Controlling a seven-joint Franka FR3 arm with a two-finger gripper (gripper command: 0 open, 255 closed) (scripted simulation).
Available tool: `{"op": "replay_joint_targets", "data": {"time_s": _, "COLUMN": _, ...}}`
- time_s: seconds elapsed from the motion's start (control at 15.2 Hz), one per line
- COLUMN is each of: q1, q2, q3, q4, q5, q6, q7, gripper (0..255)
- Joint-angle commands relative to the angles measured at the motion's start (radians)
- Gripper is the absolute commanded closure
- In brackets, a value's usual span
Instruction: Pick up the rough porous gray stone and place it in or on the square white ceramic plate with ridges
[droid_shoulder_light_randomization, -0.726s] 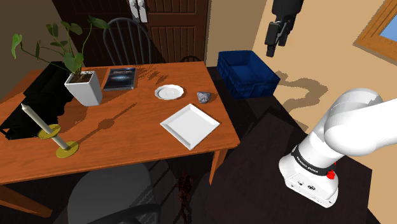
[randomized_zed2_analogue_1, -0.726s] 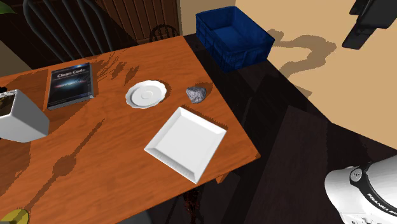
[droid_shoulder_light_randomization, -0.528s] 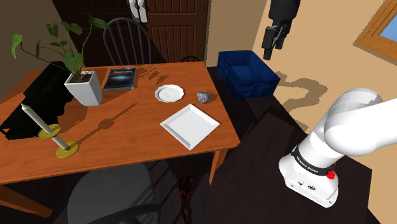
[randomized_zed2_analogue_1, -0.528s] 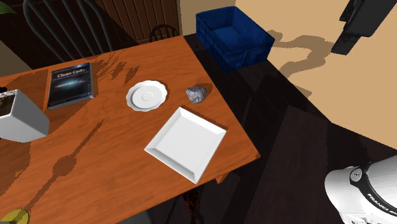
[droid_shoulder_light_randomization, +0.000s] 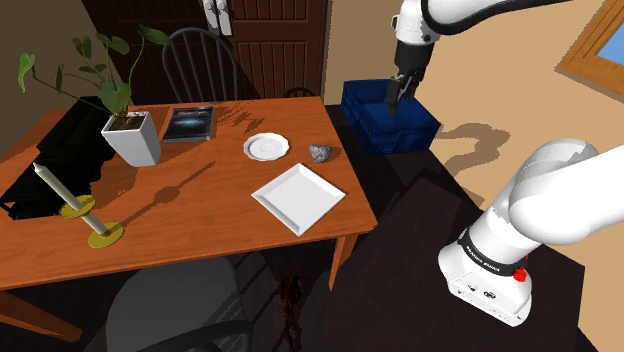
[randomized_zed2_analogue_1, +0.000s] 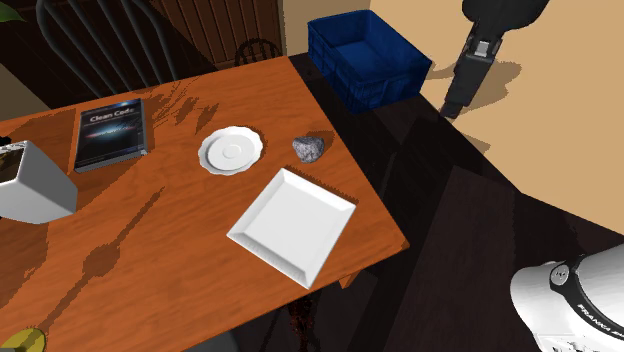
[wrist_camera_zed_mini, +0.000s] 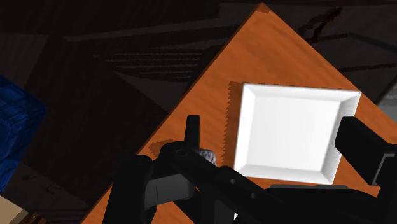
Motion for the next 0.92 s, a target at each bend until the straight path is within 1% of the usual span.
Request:
{"op": "replay_joint_targets", "data": {"time_s": 0.0, "q1": 0.0, "q2": 0.041, "q3": -0.008, "q4": -0.032, "q5": -0.005, "q6": 0.095, "q7": 0.002, "gripper": 0}}
{"op": "replay_joint_targets", "data": {"time_s": 0.4, "q1": -0.005, "q2": 0.229, "q3": -0.044, "q4": -0.066, "q5": -0.024, "q6": 0.368, "q7": -0.01, "gripper": 0}}
{"op": "replay_joint_targets", "data": {"time_s": 0.86, "q1": -0.005, "q2": 0.506, "q3": -0.078, "q4": -0.023, "q5": -0.016, "q6": 0.663, "q7": -0.037, "gripper": 0}}
